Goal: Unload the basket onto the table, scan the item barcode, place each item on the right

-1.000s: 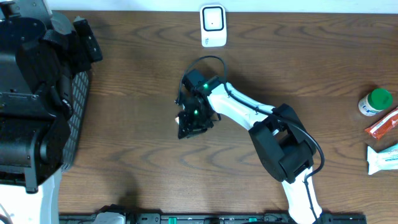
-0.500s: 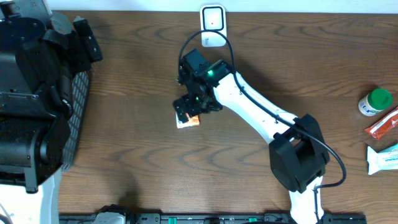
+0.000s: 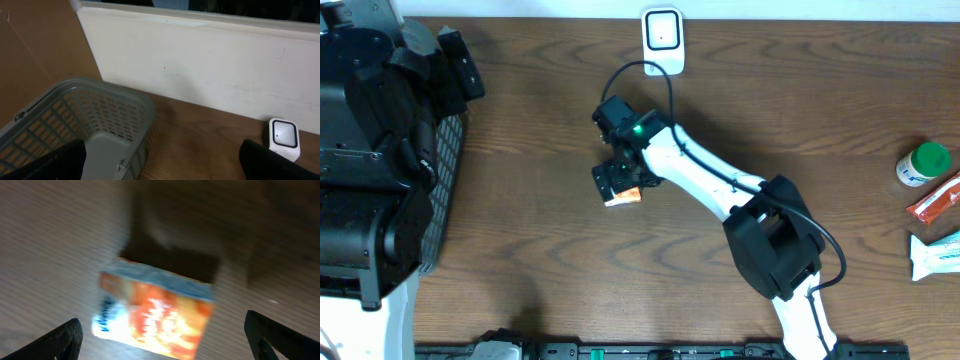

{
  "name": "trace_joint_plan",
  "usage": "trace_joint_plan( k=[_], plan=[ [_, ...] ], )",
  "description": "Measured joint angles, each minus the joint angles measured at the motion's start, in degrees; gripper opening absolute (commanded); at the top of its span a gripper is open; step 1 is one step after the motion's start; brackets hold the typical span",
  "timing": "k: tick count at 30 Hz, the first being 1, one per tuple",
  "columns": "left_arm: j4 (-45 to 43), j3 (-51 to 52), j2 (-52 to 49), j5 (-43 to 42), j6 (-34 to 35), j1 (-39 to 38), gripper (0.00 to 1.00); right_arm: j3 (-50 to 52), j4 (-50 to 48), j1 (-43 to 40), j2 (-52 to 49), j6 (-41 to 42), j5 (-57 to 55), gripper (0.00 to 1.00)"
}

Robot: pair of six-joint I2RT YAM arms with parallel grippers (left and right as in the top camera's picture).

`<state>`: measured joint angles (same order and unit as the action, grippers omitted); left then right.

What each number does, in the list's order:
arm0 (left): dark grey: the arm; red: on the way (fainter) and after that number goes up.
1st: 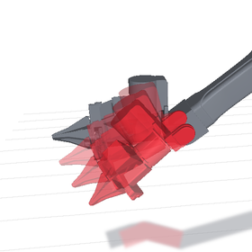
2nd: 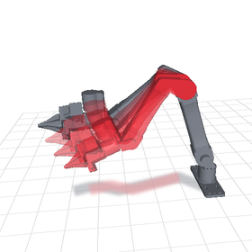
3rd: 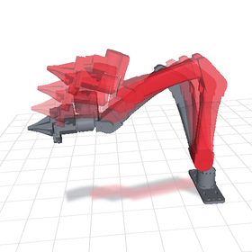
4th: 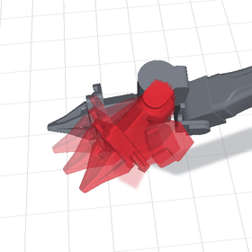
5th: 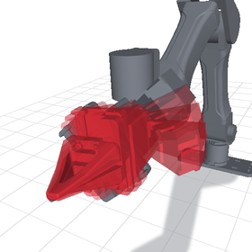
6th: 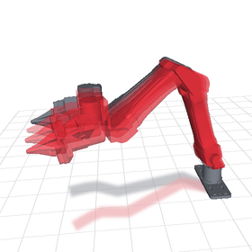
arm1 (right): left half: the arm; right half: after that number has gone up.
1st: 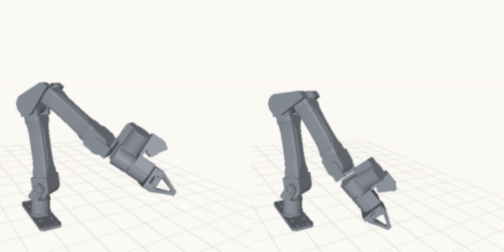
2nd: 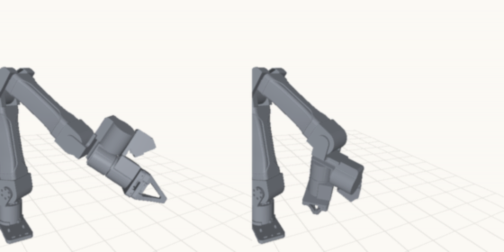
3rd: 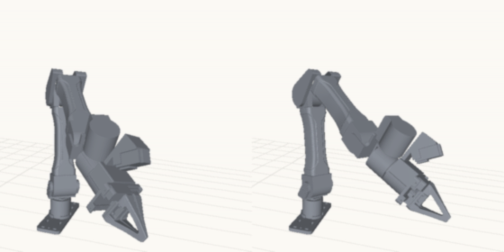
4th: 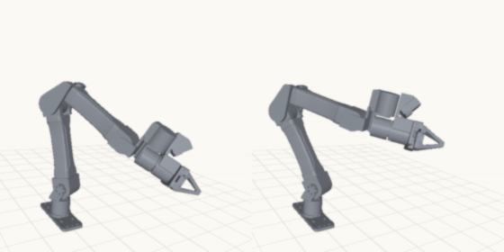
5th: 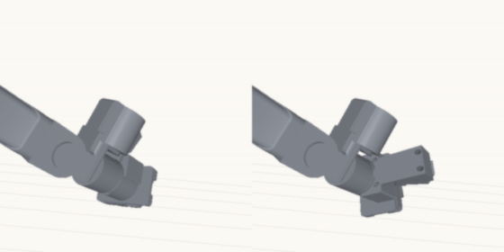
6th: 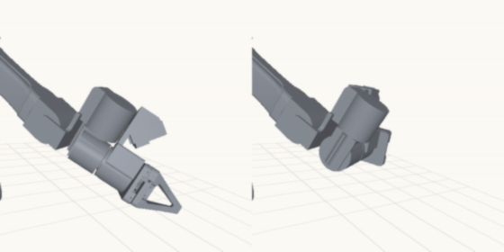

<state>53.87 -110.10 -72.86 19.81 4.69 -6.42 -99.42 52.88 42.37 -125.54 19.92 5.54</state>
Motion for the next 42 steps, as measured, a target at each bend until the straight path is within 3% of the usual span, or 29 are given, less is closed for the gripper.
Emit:
trace_joint_plan(
  k=[10,13,18,23,35,42],
  plan=[
    [0.00,0.00,0.00,0.00,0.00,0.00,0.98,0.00,-2.99,1.05,-3.13,5.55,-2.47,0.99],
    [-0.02,0.00,0.00,0.00,0.00,0.00,0.98,-0.35,-3.15,1.05,-4.11,7.34,-3.82,0.89],
    [0.00,0.00,0.00,0.00,0.00,0.00,0.98,-0.39,-2.32,1.05,-4.28,8.72,-4.24,0.63],
    [0.00,0.00,0.00,0.00,0.00,0.00,0.98,-1.22,0.11,0.70,-4.44,9.62,-2.47,0.49],
    [0.00,0.00,0.00,0.00,0.00,0.00,0.98,-13.25,20.79,-4.26,-6.32,9.57,5.44,0.50],
    [0.00,0.00,0.00,0.00,0.00,0.00,0.98,-14.86,30.29,-10.14,-6.32,4.28,13.20,0.48]
  ],
)
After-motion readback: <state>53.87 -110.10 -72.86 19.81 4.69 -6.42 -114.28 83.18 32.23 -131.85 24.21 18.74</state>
